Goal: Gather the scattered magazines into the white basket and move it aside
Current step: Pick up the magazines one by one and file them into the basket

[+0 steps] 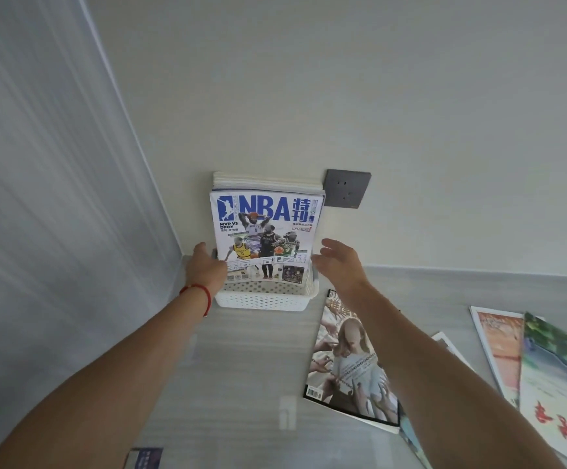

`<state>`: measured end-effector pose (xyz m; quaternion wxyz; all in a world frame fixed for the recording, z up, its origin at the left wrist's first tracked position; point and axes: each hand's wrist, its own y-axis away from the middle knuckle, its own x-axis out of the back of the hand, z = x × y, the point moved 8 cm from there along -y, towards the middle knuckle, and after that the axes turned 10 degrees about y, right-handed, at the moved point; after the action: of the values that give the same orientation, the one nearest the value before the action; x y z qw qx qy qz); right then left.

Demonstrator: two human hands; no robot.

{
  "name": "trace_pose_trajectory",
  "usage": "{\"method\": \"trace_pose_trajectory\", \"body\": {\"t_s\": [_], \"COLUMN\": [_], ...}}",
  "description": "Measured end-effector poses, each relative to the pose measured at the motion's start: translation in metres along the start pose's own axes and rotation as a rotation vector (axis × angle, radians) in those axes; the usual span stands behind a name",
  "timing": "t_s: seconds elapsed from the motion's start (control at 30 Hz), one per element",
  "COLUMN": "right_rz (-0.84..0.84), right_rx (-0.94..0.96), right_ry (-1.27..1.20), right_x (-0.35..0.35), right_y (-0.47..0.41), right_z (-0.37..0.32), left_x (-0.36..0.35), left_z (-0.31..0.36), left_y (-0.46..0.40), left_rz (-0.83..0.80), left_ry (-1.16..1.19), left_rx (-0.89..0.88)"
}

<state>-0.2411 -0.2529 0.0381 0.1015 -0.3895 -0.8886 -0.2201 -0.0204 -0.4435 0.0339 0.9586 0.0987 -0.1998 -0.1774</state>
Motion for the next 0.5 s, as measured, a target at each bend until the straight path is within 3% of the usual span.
{"method": "trace_pose_trajectory", "body": {"t_s": [0.07, 0.13, 0.23, 0.4, 0.5], "right_rz": [0.005, 0.02, 0.083, 0.255, 0.245], "right_rx": [0.021, -0.006, -0.036, -0.166, -0.379], "right_ry": [0.045, 0.072, 0.166, 0.507, 0.739], "right_x": [0.019, 0.044, 0.091, 0.208, 0.272], "right_y": [0.01, 0.024, 0.054, 0.11, 0.132], "right_z": [0.02, 0.053, 0.102, 0.187, 0.25], "left_x": [-0.002, -0.023, -0.081, -0.179, -0.229], "left_z": [-0.002, -0.011, -0.026, -0.026, -0.023], "left_y": [0.02, 0.048, 0.095, 0.184, 0.226], "left_rz": [0.114, 0.102, -0.059, -0.31, -0.405], "left_ry": [0.032, 0.098, 0.118, -0.076, -0.141], "left_rx": [-0.07, -0.097, -0.045, -0.1, -0.146]}}
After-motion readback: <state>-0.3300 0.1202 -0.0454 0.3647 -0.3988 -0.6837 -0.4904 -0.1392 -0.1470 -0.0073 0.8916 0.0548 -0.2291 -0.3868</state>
